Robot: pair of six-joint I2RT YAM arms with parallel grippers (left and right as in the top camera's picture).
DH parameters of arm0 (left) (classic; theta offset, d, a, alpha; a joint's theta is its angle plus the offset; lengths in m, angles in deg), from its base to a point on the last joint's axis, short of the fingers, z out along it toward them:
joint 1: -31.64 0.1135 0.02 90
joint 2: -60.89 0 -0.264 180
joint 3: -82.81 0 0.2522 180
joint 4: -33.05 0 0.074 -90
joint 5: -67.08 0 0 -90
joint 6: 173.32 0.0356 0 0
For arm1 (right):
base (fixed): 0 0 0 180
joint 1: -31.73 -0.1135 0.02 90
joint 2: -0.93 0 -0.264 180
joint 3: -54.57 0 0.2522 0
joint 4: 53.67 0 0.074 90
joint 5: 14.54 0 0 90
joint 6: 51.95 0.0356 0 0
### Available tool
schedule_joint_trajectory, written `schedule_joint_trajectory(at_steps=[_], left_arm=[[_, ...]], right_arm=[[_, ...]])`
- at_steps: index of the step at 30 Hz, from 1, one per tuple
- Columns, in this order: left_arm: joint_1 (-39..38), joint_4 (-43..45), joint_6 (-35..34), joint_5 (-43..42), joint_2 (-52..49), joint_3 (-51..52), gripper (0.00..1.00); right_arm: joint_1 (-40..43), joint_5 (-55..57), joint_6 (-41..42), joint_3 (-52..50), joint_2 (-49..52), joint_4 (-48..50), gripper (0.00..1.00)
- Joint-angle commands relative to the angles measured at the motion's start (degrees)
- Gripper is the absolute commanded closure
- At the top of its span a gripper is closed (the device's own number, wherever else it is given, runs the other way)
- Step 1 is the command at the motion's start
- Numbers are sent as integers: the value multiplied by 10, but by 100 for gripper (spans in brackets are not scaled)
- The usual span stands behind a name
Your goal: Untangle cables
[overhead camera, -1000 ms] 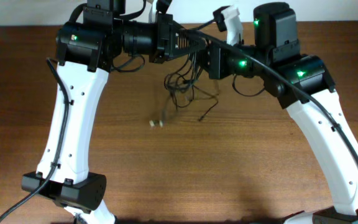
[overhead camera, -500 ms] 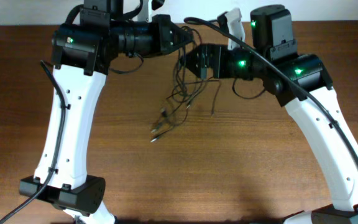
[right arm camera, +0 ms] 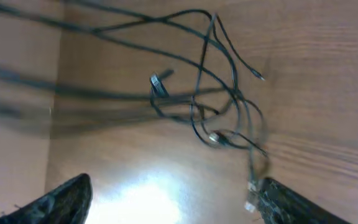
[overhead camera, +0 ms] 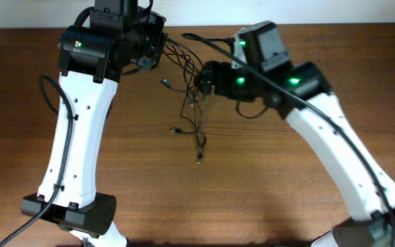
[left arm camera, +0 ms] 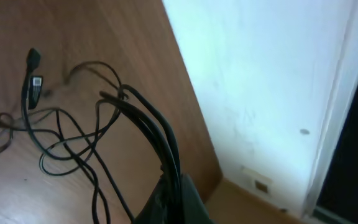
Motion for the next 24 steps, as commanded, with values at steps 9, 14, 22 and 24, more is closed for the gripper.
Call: schedule_joint_trajectory(at_steps=[9,14,22,24], left_arm=[[1,-13,-110,7,5,-8,100],[1,-13,-110,6,5,-8,100],[1,-13,-109,6,5,-8,100],[2,-13,-106,7,5,-8,100]], right_arm=[[-42,107,253,6,130,104,36],[-42,126,254,6,159,130,37],[-42,148,253,1,225,112,37],[-41,146,220,1,223,77,48]])
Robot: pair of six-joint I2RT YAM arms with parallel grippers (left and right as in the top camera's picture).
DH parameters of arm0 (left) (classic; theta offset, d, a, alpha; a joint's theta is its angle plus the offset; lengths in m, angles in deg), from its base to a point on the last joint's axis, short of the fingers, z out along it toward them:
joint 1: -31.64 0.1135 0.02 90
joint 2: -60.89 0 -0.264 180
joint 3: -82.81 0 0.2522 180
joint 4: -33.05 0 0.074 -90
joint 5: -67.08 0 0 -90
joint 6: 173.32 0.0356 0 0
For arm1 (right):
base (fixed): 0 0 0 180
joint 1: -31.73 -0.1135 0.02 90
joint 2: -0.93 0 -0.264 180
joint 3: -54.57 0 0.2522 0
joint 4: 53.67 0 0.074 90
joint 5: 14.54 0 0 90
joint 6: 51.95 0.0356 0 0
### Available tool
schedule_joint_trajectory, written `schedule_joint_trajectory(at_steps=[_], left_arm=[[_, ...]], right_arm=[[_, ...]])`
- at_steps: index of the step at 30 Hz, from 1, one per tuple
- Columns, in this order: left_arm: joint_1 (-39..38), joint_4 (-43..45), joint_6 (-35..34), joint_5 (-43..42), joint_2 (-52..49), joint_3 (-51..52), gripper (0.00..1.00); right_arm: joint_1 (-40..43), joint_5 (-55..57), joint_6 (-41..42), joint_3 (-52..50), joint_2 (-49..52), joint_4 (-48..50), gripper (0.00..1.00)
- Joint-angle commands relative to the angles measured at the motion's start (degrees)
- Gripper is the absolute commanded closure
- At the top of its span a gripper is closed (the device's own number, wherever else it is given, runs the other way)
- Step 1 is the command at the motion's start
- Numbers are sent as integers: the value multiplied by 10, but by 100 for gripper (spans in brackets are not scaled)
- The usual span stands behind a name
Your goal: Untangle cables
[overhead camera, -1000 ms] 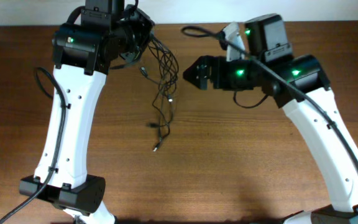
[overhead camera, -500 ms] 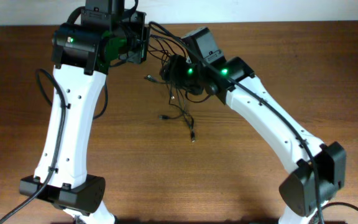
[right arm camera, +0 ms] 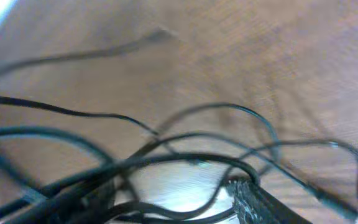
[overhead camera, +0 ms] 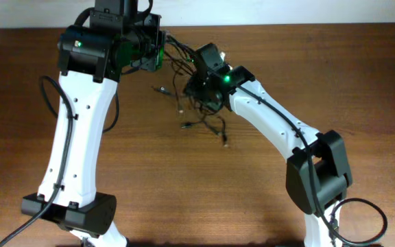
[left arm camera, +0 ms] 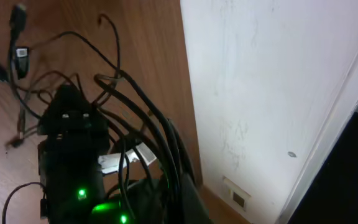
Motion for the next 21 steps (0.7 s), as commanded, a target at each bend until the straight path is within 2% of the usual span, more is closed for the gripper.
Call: schedule_joint_trajectory(at_steps=[1,5,10,12,15,17,18,19,21], left_arm=[[6,-2,-3,4,5,-8,100],[37,-30,7,4,5,-8,100],[92,-56,62,4,5,-8,100],[106,-67,126,4,5,-8,100],[104,-50,319,-4,5,-8,100],[98,-44,518,-70,5,-8,100],[94,-37,627,-131,5,-8,100],[88,-32,752,-222,5,-8,100],[68,-52,970,-433,5,-8,100]], right_arm=[[6,11,-50,1,-1,-56,50],[39,-7,-136,1,-48,-126,53],[120,-27,-323,1,-142,-216,53],[162,-27,-372,1,-160,-255,57],[234,-47,-430,1,-172,-289,57],[267,-147,-513,2,-180,-288,49],[280,-208,-553,8,-187,-289,44],[283,-239,-570,19,-195,-289,37],[276,-256,-570,45,-213,-288,32]])
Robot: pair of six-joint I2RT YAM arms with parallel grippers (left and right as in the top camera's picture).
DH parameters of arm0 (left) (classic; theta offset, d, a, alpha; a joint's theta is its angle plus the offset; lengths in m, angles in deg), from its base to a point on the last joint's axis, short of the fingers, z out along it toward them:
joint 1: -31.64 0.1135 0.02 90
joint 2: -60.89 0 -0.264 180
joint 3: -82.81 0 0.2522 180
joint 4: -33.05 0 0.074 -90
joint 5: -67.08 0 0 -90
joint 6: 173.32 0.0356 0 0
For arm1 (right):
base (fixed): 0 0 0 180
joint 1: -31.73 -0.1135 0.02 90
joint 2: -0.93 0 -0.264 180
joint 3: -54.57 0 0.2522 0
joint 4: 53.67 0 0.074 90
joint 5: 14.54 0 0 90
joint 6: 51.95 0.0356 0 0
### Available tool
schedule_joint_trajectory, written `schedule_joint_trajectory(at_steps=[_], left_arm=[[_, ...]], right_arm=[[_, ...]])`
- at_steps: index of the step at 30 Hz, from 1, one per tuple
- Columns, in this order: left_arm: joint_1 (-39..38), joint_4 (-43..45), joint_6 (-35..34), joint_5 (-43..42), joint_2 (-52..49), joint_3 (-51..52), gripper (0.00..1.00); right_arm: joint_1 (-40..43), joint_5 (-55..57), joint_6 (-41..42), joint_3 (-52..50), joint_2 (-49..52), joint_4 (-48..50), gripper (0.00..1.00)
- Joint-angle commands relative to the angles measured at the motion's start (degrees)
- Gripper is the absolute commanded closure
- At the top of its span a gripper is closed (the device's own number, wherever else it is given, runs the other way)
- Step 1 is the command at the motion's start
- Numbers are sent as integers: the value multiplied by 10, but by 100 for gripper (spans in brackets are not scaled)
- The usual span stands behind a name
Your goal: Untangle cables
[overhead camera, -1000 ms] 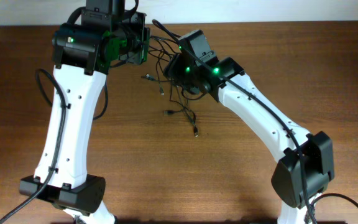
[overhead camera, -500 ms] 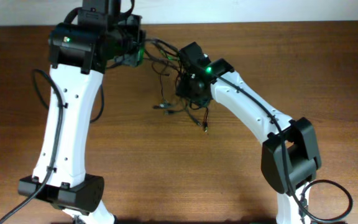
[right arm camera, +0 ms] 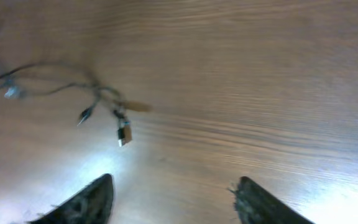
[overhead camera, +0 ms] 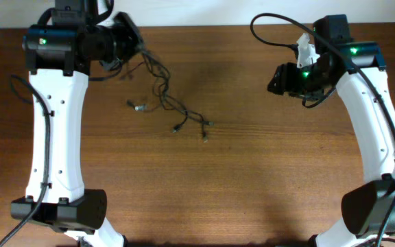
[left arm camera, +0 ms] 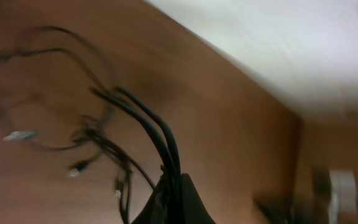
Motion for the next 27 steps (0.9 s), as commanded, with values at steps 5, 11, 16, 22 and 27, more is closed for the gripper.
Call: schedule_joint_trajectory(at_steps=[5,11,16,22,27], left_arm=[[-42,-63,450,-366,6,-8,100],[-43,-37,377,-371,6,-8,100],[-43,-38,377,-370,6,-8,100],[-42,-42,377,-344,6,-8,100],[-48,-62,377,-345,5,-8,100]], right_arm=[[-46,-142,-31,68,-53,23,26],[-111,-77,30,68,-31,37,26],[-124,-82,29,68,-31,37,24],[-147,-84,14,68,-31,40,22],[-151,-108,3,68,-31,83,21]])
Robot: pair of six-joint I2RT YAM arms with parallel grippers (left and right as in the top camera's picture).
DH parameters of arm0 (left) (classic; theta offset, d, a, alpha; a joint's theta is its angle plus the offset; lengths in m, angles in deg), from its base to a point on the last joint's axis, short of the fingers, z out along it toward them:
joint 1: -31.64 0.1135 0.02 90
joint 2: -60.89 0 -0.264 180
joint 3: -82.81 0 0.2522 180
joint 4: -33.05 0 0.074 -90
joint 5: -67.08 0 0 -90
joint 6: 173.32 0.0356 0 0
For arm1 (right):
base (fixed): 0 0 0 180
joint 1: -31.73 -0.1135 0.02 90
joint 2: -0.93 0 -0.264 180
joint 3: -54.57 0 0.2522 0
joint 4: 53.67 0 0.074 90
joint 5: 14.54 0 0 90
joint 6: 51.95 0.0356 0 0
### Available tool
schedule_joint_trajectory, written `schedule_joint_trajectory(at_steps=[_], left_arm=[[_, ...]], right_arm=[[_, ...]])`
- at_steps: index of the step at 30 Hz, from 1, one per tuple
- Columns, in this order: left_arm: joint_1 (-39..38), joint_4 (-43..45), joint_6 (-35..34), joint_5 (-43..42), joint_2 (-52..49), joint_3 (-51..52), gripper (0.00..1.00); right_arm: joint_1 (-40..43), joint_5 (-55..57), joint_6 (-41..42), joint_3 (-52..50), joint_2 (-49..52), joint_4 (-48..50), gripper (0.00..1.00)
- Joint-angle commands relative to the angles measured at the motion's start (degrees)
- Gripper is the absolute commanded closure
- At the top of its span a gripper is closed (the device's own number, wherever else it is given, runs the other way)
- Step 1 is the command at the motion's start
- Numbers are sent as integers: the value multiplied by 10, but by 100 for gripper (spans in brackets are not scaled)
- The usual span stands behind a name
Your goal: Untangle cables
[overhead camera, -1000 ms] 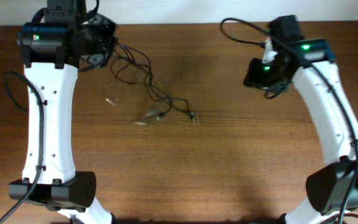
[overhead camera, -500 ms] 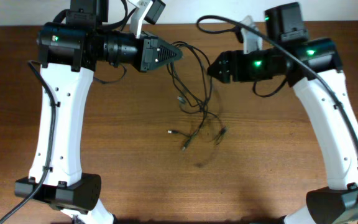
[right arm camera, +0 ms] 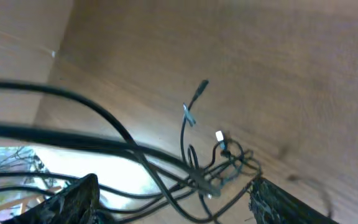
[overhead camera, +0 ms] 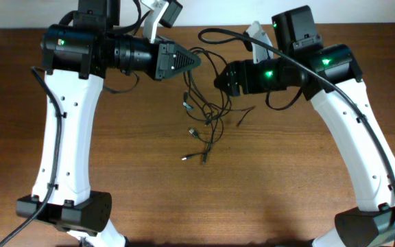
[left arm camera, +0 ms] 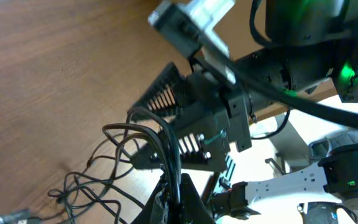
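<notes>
A tangle of thin black cables (overhead camera: 205, 110) hangs between my two grippers, and its plug ends trail on the wooden table (overhead camera: 307, 185). My left gripper (overhead camera: 196, 60) points right and is shut on a bunch of the cables (left arm camera: 143, 132); in the left wrist view the gripper (left arm camera: 174, 191) pinches them at the bottom edge. My right gripper (overhead camera: 219, 81) faces it from the right, close by. In the right wrist view that gripper (right arm camera: 176, 202) is open, with strands of the tangle (right arm camera: 207, 171) running between its wide-spread fingers (right arm camera: 279, 200).
Loose plug ends (overhead camera: 196, 134) lie on the table below the tangle. The table's back edge meets a white wall (overhead camera: 218, 14). The right arm's own thick cable (overhead camera: 218, 33) loops above the grippers. Both arm bases stand at the front edge.
The arms were far apart, the left gripper at the back left with the bundle and the right one open at the far right. Now both meet at the back centre, with the tangle between them.
First the left gripper held the bundle at the back while the open right gripper hovered by the tangle. Then the right gripper was in among the cables. Then the arms stood wide apart, the bundle still in the left. Now they face each other again.
</notes>
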Motion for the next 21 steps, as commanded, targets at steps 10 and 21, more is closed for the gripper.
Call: schedule_joint_trajectory(at_steps=[10,21], left_arm=[[-9,-13,-51,-225,6,-8,100],[112,-13,-75,-267,6,-8,100]], right_arm=[[-5,170,141,2,66,113,72],[242,160,101,3,65,-12,74]])
